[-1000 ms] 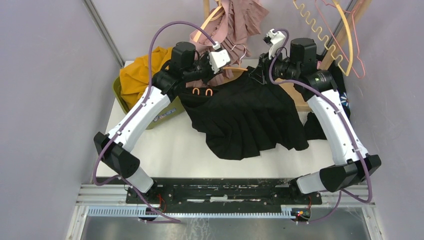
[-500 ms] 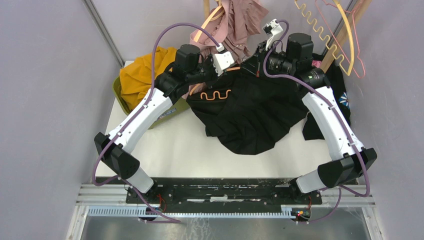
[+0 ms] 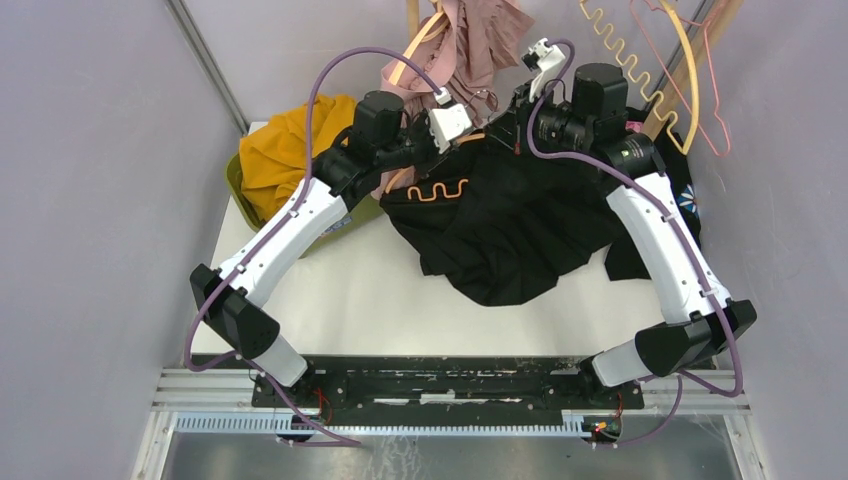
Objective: Remove the skirt from the hanger
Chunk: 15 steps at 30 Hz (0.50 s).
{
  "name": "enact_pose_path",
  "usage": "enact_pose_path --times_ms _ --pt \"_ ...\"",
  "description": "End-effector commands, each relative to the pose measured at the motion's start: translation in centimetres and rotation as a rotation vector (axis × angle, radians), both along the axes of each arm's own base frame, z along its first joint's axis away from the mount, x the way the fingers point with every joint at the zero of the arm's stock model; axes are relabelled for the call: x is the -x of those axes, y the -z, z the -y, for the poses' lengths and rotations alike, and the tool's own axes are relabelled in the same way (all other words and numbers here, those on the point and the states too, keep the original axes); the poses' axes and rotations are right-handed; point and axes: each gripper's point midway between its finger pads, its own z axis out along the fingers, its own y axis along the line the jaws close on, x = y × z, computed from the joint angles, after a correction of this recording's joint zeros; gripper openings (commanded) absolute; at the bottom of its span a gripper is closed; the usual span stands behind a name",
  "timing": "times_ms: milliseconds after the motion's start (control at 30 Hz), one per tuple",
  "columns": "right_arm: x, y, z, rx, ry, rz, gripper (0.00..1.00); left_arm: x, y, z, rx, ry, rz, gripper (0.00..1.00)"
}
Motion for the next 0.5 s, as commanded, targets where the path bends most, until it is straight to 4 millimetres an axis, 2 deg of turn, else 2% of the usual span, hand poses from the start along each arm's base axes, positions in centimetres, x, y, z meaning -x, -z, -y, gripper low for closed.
enact_pose_path --times_ms 0,33,100,467 --pt "5.7 -1.5 -3.6 -0.032 -0.237 -0.021 0.15 -1.8 -9.8 0.2 0.251 -0.073 0.234 0.03" --pt "5.7 -1.3 -3.7 -0.027 -0.243 -0.017 0.26 -1.7 -9.9 0.2 0.252 -0.071 0.235 0.03" --pt "5.5 -0.9 -3.6 -0.017 -0.233 -0.022 0.41 -1.8 -10.0 0.2 0.253 -0.072 0.237 0.03" --pt "3.7 -0.8 -3.5 0.0 -0.191 0.029 0.46 -1.9 -10.0 0.1 0.25 -0.079 0.24 0.03"
